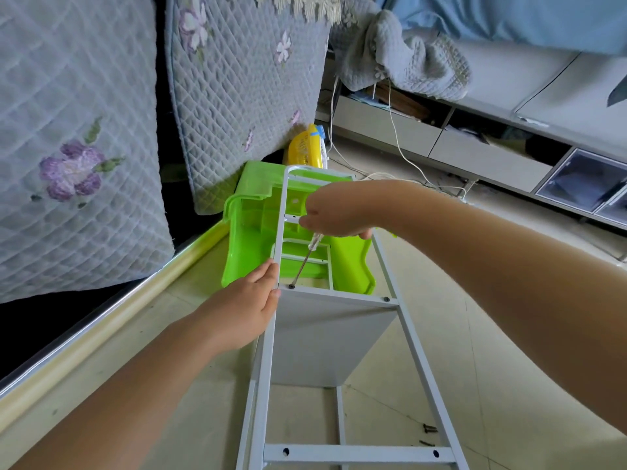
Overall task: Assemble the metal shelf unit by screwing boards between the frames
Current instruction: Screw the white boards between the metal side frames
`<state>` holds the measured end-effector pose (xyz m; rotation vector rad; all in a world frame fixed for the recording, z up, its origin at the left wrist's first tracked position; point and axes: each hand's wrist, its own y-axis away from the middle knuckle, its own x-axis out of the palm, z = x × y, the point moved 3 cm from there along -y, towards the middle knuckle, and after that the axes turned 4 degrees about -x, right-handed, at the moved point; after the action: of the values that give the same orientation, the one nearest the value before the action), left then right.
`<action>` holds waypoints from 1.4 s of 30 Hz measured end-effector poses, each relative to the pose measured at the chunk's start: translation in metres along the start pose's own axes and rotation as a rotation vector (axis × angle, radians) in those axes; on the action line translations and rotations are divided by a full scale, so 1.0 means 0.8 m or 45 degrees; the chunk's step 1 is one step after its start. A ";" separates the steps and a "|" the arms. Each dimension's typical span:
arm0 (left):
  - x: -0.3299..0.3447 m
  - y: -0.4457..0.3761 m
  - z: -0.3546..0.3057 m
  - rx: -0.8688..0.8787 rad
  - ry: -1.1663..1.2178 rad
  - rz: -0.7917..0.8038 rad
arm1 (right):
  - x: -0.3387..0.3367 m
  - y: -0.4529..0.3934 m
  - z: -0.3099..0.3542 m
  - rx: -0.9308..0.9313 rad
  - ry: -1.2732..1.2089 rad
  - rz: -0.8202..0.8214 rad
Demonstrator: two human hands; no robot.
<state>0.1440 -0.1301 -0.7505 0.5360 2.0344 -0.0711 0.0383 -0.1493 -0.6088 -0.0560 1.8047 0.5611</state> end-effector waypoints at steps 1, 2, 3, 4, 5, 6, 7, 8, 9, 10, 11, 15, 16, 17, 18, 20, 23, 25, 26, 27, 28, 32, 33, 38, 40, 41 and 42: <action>0.000 0.000 0.000 0.001 0.010 -0.005 | 0.004 0.004 -0.003 -0.012 -0.009 0.006; 0.001 -0.001 0.001 0.003 0.025 -0.009 | 0.008 0.009 -0.004 -0.038 -0.003 0.001; 0.002 0.000 0.001 0.007 0.044 -0.010 | 0.011 0.014 -0.004 -0.071 0.010 -0.020; 0.003 0.000 0.001 0.010 0.061 -0.010 | 0.014 0.018 -0.004 -0.109 0.027 -0.054; 0.004 0.000 0.000 0.007 0.077 -0.009 | 0.016 0.022 -0.004 -0.145 0.048 -0.089; 0.005 0.001 0.000 -0.005 0.097 -0.011 | 0.017 0.025 -0.004 -0.174 0.074 -0.107; 0.005 0.002 -0.001 -0.033 0.116 -0.014 | 0.018 0.028 -0.005 -0.198 0.099 -0.118; 0.005 0.002 -0.001 -0.073 0.129 -0.013 | 0.019 0.029 -0.006 -0.210 0.123 -0.122; 0.005 0.003 -0.002 -0.108 0.128 -0.009 | 0.020 0.031 -0.006 -0.212 0.147 -0.133; 0.004 0.002 -0.003 -0.129 0.115 0.000 | 0.021 0.030 -0.005 -0.206 0.155 -0.152; 0.003 0.002 -0.004 -0.141 0.094 0.007 | 0.020 0.029 -0.003 -0.193 0.145 -0.177; 0.001 0.005 -0.004 -0.133 0.040 0.014 | 0.014 0.015 -0.011 -0.045 -0.022 -0.083; 0.001 0.007 -0.004 -0.124 0.020 0.009 | 0.014 0.011 -0.016 0.014 -0.106 -0.029; 0.001 0.009 -0.004 -0.119 -0.002 0.003 | 0.016 0.008 -0.020 0.075 -0.212 0.022; 0.002 0.010 -0.005 -0.109 -0.013 -0.005 | 0.018 0.006 -0.023 0.138 -0.335 0.074; 0.002 0.013 -0.005 -0.085 0.009 -0.022 | 0.025 0.004 -0.028 0.248 -0.550 0.148; 0.003 0.012 -0.006 -0.065 0.023 -0.014 | 0.032 0.012 -0.035 0.229 -0.522 0.163; 0.003 0.012 -0.006 -0.070 0.016 -0.010 | 0.035 0.020 -0.034 0.127 -0.335 0.127; 0.003 0.013 -0.006 -0.081 0.017 -0.004 | 0.037 0.024 -0.035 0.089 -0.269 0.096; 0.003 0.014 -0.007 -0.092 0.018 0.002 | 0.036 0.027 -0.033 0.067 -0.225 0.068; 0.002 0.014 -0.007 -0.097 0.020 0.004 | 0.034 0.030 -0.029 0.024 -0.167 0.039; 0.001 0.015 -0.008 -0.106 0.023 -0.001 | 0.020 0.030 -0.008 -0.193 0.100 -0.071; 0.001 0.014 -0.007 -0.106 0.018 -0.007 | 0.017 0.029 -0.004 -0.240 0.161 -0.097; 0.003 0.010 -0.004 -0.089 0.018 -0.035 | 0.010 0.021 0.006 -0.292 0.270 -0.083; 0.003 0.008 -0.003 -0.083 0.015 -0.038 | 0.009 0.015 0.005 -0.238 0.263 -0.075; 0.003 0.008 -0.003 -0.080 0.015 -0.039 | 0.009 0.012 0.006 -0.200 0.252 -0.072; 0.004 0.007 -0.004 -0.078 0.017 -0.036 | 0.009 0.010 0.006 -0.163 0.227 -0.068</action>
<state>0.1428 -0.1230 -0.7506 0.4705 2.0509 -0.0223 0.0382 -0.1387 -0.6136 -0.2475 1.9318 0.6497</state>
